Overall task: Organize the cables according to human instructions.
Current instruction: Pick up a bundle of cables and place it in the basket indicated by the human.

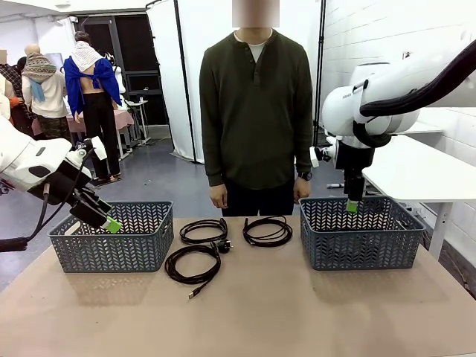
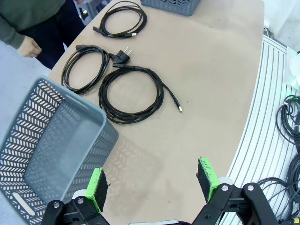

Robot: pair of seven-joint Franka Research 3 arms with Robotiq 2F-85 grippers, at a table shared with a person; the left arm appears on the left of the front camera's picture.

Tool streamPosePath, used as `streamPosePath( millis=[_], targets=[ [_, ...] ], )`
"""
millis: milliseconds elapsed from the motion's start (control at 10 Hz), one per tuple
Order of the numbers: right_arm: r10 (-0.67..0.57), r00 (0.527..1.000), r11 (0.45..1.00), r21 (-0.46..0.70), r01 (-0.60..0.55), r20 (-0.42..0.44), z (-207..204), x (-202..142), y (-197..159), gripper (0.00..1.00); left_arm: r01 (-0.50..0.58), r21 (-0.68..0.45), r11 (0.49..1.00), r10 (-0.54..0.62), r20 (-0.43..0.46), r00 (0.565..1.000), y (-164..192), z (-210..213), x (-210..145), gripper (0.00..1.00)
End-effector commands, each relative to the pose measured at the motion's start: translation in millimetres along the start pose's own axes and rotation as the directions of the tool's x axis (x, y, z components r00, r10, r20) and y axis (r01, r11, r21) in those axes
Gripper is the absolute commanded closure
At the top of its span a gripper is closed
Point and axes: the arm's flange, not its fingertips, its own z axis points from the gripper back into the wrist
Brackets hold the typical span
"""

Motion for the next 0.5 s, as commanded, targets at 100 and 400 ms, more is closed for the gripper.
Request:
streamPosePath(
  millis=[100, 400],
  targets=[
    [-0.142, 0.988, 0.990, 0.015, 0.141, 0.053, 29.2, 20.5, 46.7, 0.00, 0.014, -0.016, 1.000, -0.014, 0.012, 1.000, 3.1, -1.7, -4.1, 0.00],
    [-0.196, 0.964, 0.977, -0.049, 0.208, 0.179, 41.7, 47.8, 90.6, 0.00, 0.014, -0.016, 1.000, -0.014, 0.012, 1.000, 3.1, -1.7, -4.1, 0.00]
  ],
)
